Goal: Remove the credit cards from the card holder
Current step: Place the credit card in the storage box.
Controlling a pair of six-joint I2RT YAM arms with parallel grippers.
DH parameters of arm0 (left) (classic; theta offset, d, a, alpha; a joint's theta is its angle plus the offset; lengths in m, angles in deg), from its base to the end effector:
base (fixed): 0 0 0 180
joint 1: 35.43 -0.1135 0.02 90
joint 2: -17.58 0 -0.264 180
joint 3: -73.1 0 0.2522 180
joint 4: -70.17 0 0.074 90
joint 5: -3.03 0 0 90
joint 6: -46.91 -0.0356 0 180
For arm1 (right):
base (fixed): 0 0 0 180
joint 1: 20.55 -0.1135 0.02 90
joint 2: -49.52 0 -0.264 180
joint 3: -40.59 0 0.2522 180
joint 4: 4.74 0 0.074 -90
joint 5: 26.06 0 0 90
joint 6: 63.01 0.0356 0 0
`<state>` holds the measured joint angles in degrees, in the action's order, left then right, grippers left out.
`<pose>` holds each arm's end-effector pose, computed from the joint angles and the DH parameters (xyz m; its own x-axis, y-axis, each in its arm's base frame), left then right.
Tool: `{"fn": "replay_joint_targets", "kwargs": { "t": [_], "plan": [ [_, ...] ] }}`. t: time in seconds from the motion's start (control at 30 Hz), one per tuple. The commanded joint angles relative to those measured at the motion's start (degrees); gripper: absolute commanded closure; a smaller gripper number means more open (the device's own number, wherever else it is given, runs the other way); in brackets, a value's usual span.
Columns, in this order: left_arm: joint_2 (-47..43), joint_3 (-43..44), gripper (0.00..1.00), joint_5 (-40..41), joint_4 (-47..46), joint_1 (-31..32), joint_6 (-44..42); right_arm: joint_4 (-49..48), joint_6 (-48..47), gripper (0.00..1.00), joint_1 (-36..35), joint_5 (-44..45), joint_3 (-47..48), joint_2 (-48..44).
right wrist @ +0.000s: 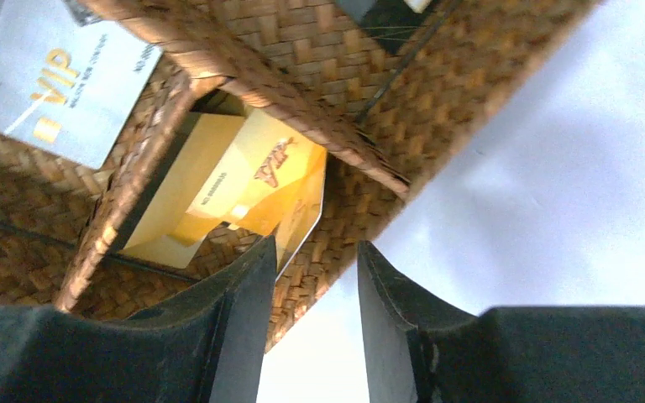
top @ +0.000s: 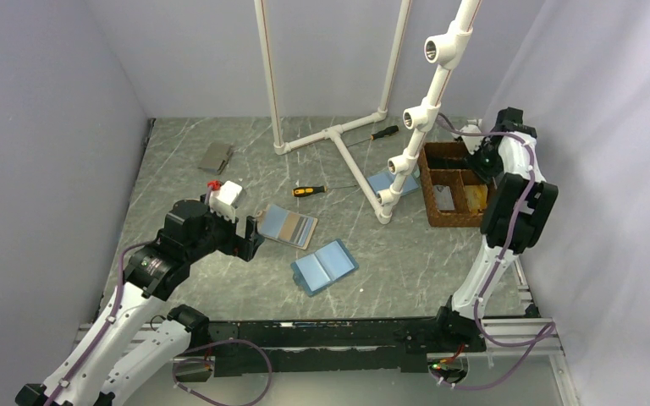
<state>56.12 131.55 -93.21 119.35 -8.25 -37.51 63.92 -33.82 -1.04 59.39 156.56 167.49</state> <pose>0.1282 -0.0702 0.3104 -0.4852 0.1405 -0.8630 0.4936 0.8587 -0.1377 0.4083 -0.1417 0.2346 -0.7028 -0.6743 -0.2269 -0.6262 0.7376 -0.2526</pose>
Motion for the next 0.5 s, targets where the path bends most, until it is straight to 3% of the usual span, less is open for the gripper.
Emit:
{"fn": "replay_joint_targets", "kwargs": {
  "t": [0.0,0.13,0.47],
  "plan": [
    [0.1,0.2,0.01,-1.0,-0.7,-0.3,-0.8,-11.6,7.8,0.56,1.3,2.6,-2.9,-7.2],
    [-0.1,0.2,0.00,-1.3,-0.8,-0.3,-0.8,-14.2,9.7,0.54,2.6,-0.2,-7.2,-11.7],
    [-0.3,0.2,0.01,-1.6,-0.8,-0.4,-0.6,-10.4,14.6,0.57,4.8,-11.9,-15.5,-21.7]
  ]
}}
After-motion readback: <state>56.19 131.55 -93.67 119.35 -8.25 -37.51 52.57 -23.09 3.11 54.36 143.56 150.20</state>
